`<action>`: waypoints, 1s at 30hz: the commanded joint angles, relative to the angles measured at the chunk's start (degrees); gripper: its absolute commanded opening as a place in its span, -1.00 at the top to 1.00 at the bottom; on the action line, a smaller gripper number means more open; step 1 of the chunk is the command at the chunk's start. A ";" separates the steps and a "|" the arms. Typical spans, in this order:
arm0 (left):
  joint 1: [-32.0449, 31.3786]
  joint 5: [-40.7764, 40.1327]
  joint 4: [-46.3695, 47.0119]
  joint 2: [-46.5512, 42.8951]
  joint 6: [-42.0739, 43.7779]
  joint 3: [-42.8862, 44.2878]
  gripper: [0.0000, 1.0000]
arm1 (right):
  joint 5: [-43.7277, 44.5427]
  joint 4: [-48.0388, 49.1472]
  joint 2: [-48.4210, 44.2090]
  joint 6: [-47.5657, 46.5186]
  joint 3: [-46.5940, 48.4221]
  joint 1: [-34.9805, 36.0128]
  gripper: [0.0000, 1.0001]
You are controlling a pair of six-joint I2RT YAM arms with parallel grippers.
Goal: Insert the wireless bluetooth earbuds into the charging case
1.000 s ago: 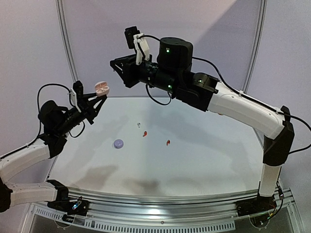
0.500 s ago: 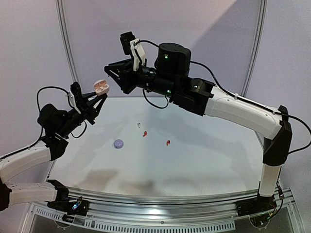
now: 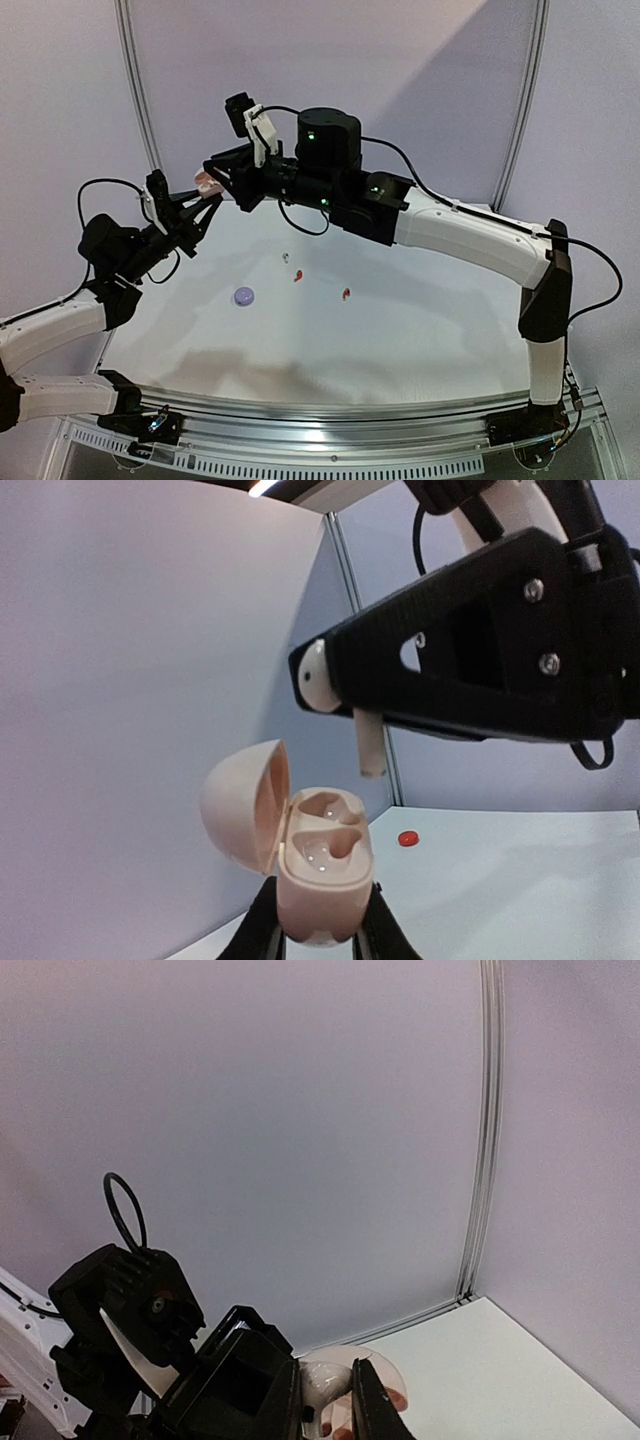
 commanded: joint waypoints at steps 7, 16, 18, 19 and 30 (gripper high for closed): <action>-0.71 0.08 1.09 0.25 -0.60 -0.55 1.00 | 2.25 -2.96 0.09 -1.43 -0.36 0.20 1.00; -0.75 0.00 0.75 -0.10 -0.14 -0.60 1.00 | 4.12 -2.92 0.80 -2.44 -0.65 0.25 1.00; -0.71 -0.01 0.60 -0.11 -0.08 -0.58 1.00 | 4.28 -3.08 0.92 -2.41 -0.66 0.19 1.00; -0.72 0.04 0.63 -0.11 -0.19 -0.56 1.00 | 4.32 -3.12 1.01 -2.47 -0.64 0.20 1.00; -0.72 0.34 0.59 -0.02 -0.12 -0.56 1.00 | 6.20 -2.36 2.38 -2.60 0.05 0.24 1.00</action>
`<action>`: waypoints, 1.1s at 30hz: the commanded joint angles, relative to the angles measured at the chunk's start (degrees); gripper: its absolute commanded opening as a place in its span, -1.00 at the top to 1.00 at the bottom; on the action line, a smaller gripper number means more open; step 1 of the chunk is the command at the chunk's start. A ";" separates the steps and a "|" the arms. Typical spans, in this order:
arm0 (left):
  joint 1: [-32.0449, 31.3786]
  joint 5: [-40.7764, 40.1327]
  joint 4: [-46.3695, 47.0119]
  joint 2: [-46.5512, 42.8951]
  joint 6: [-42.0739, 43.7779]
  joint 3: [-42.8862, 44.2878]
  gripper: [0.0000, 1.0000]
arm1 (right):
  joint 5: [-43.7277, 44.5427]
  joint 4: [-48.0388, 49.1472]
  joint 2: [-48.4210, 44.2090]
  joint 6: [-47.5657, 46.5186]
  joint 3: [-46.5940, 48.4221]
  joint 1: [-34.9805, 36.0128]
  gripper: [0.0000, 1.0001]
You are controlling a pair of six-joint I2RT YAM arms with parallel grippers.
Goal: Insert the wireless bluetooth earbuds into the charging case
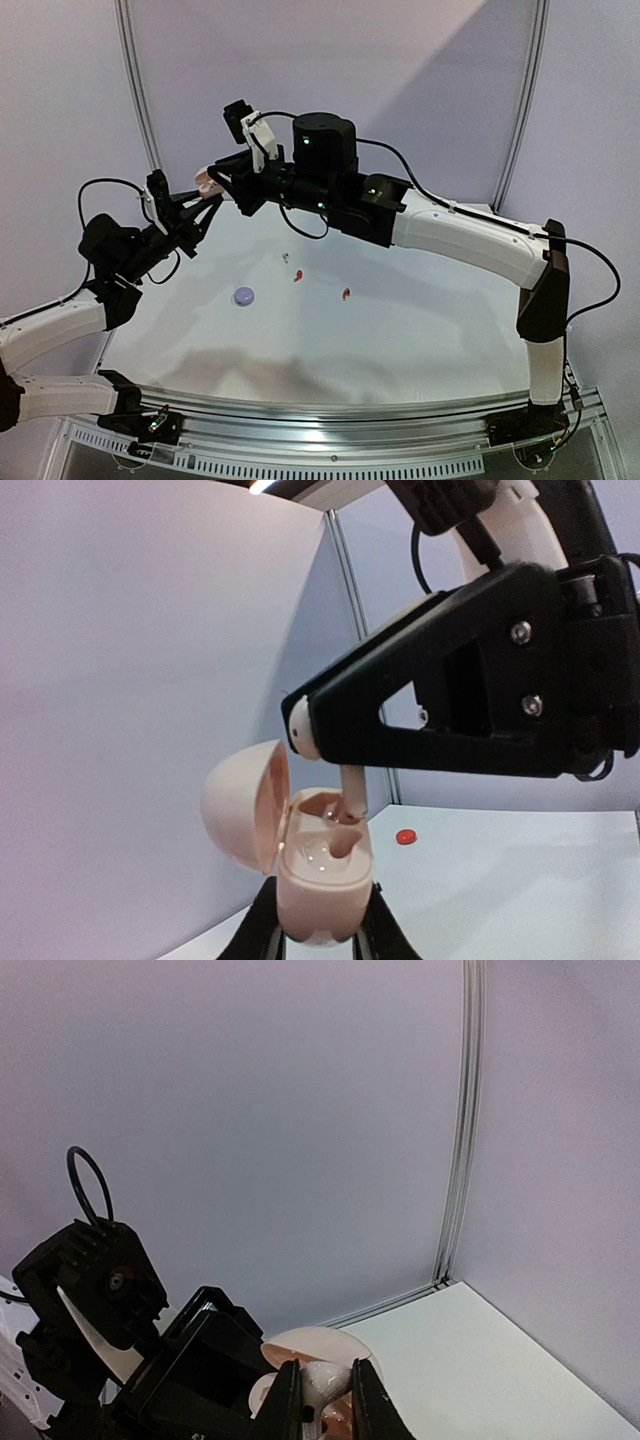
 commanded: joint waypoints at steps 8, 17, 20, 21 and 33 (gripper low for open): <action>-0.71 0.01 0.94 -0.14 0.20 -0.57 1.00 | 3.51 -2.82 3.15 -1.32 1.41 0.19 1.00; -0.71 -1.46 0.76 -0.14 -0.03 -0.56 1.00 | 3.83 -5.24 3.17 -1.95 1.47 0.20 1.00; -0.71 -1.48 0.67 -0.06 -0.08 -0.59 1.00 | 4.29 -5.63 3.38 -3.62 1.40 0.23 0.89; -0.71 -1.50 0.64 -0.06 -0.13 -0.57 1.00 | 4.28 -5.61 3.46 -3.60 1.40 0.25 0.83; -0.71 -1.42 0.26 0.03 -0.14 -0.57 1.00 | 5.53 -5.58 3.63 -3.45 1.57 0.18 0.44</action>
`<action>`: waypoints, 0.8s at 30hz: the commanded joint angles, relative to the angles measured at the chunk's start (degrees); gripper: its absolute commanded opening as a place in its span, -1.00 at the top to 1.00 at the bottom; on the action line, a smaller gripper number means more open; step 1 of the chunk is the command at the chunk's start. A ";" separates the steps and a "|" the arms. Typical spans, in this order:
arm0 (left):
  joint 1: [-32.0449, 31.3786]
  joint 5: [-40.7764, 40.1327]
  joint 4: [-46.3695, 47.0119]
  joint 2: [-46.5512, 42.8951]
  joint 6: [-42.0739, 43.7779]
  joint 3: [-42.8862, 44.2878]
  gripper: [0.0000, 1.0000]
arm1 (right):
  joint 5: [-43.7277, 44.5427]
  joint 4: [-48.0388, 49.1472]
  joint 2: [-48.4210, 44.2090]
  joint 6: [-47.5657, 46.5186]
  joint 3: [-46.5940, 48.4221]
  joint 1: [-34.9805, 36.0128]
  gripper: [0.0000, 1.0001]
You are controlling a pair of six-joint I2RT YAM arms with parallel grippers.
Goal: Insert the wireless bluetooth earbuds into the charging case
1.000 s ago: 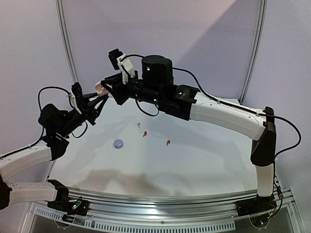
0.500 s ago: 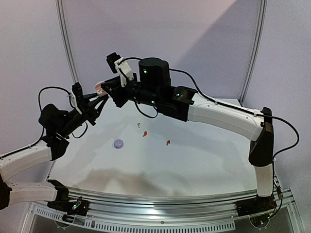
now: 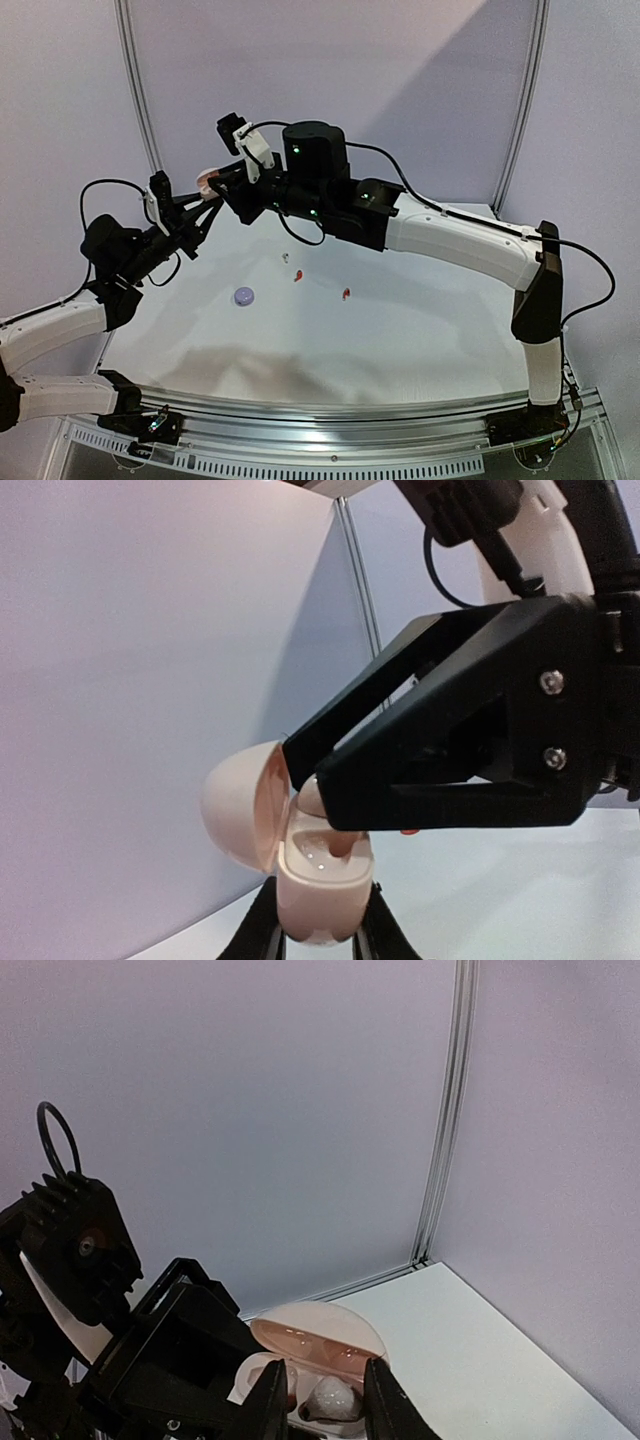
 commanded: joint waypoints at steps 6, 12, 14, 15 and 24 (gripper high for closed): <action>-0.73 -0.12 0.81 -0.06 -0.42 -0.13 1.00 | 2.18 -2.49 1.90 -0.27 1.70 -0.01 0.27; -0.45 -3.57 -1.38 -0.27 -1.93 -0.03 1.00 | 2.65 -1.50 0.77 0.33 2.63 -0.04 -0.04; 0.05 -6.93 -4.64 -0.45 -4.46 0.36 1.00 | 2.81 -0.15 -0.39 0.61 2.76 -0.21 -0.14; 0.59 -8.38 -7.02 -0.62 -5.57 0.40 1.00 | 2.87 0.50 -1.34 0.62 2.75 -0.32 -0.20; 4.12 -12.77 -17.00 -3.31 -9.03 -0.82 1.00 | 12.12 -3.34 -3.64 17.75 2.27 -5.87 -0.38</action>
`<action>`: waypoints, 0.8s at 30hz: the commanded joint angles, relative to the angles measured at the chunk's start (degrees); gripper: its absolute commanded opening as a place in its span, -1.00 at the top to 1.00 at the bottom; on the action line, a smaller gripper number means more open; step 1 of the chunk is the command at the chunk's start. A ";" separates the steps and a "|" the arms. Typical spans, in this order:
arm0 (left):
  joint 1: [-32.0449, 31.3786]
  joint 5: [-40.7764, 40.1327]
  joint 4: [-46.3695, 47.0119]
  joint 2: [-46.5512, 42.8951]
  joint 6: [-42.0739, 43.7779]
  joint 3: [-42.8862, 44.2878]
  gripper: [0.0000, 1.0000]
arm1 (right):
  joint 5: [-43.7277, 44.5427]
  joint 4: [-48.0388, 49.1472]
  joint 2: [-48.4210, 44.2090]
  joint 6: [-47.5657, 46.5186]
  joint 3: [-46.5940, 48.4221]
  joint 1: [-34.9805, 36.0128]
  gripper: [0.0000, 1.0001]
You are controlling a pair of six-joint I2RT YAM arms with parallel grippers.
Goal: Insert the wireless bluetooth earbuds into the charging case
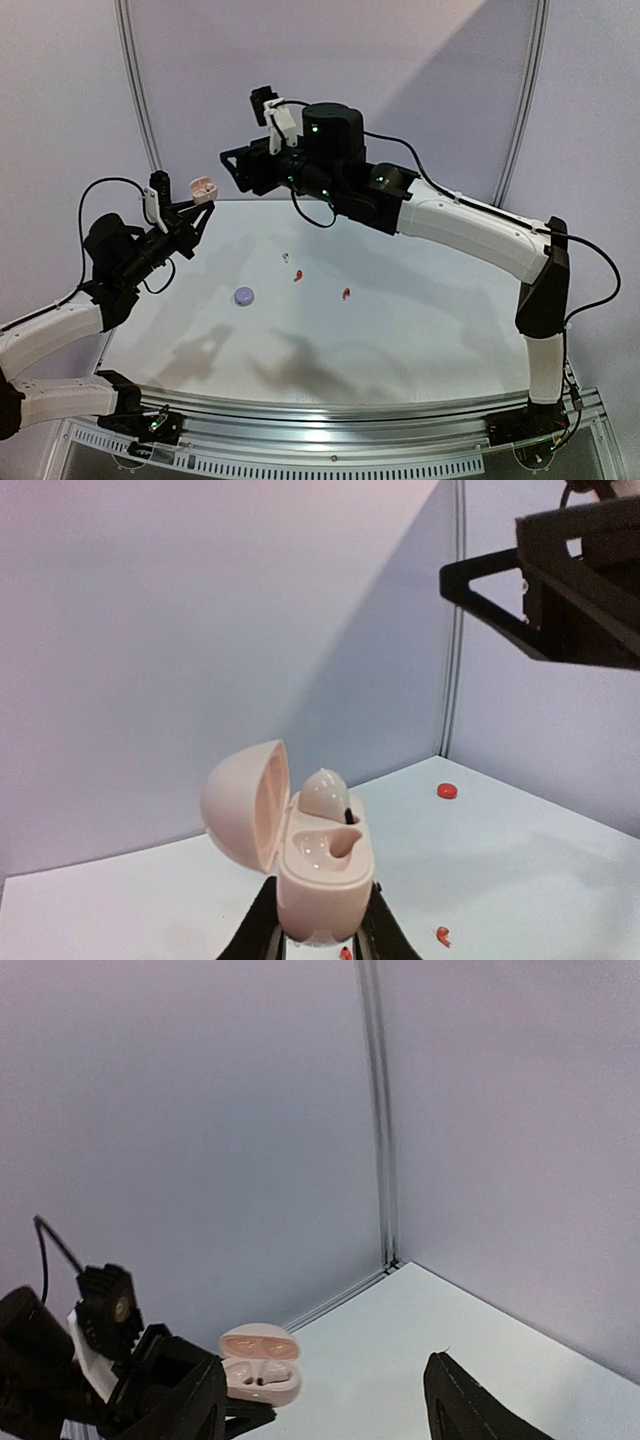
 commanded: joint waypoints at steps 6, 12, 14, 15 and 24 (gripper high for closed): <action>3.61 -3.87 -7.63 -2.22 -1.06 -0.64 1.00 | 7.99 -10.79 6.54 16.11 5.65 -6.14 -0.48; 4.82 -3.32 -8.46 -2.86 -0.91 -0.87 1.00 | 2.02 -6.52 17.69 24.13 7.75 -8.58 -0.32; 5.02 -3.27 -8.55 -3.27 -0.90 -1.22 1.00 | 1.24 -4.91 21.09 28.93 8.70 -9.63 -0.27; 5.09 -3.22 -8.59 -3.47 -0.89 -1.33 1.00 | 0.92 -4.16 23.58 30.69 9.39 -10.14 -0.23; 5.89 -2.77 -8.86 -5.67 -0.43 -2.74 1.00 | -2.06 5.95 36.26 41.33 15.10 -12.64 -0.19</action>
